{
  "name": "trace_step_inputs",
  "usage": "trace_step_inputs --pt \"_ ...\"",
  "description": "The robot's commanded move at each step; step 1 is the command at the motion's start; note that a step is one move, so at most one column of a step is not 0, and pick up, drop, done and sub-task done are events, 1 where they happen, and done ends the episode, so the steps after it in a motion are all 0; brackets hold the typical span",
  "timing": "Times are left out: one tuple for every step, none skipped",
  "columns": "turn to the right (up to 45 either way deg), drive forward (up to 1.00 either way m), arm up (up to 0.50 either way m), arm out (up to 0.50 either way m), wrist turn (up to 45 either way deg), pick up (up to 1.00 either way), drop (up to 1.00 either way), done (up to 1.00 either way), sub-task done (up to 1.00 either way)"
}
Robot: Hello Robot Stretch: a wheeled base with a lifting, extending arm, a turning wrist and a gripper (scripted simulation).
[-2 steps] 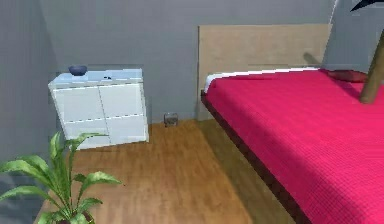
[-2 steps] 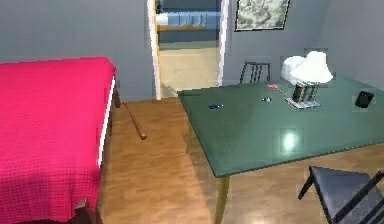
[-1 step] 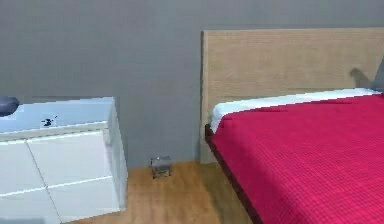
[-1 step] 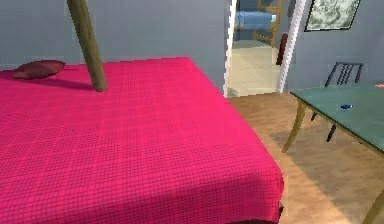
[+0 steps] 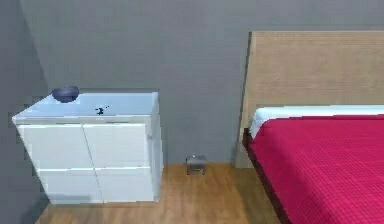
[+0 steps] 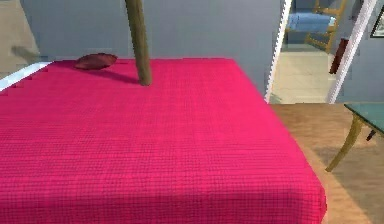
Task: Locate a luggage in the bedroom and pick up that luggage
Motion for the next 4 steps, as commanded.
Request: trace_step_inputs --pt "0.0 0.45 0.00 0.00 0.0 0.00 0.00 0.00 0.00" --pt "-36.0 0.00 0.00 0.00 0.0 0.00 0.00 0.00 0.00" --pt "0.0 0.45 0.00 0.00 0.0 0.00 0.00 0.00 0.00" --pt "-30.0 0.00 0.00 0.00 0.0 0.00 0.00 0.00 0.00"
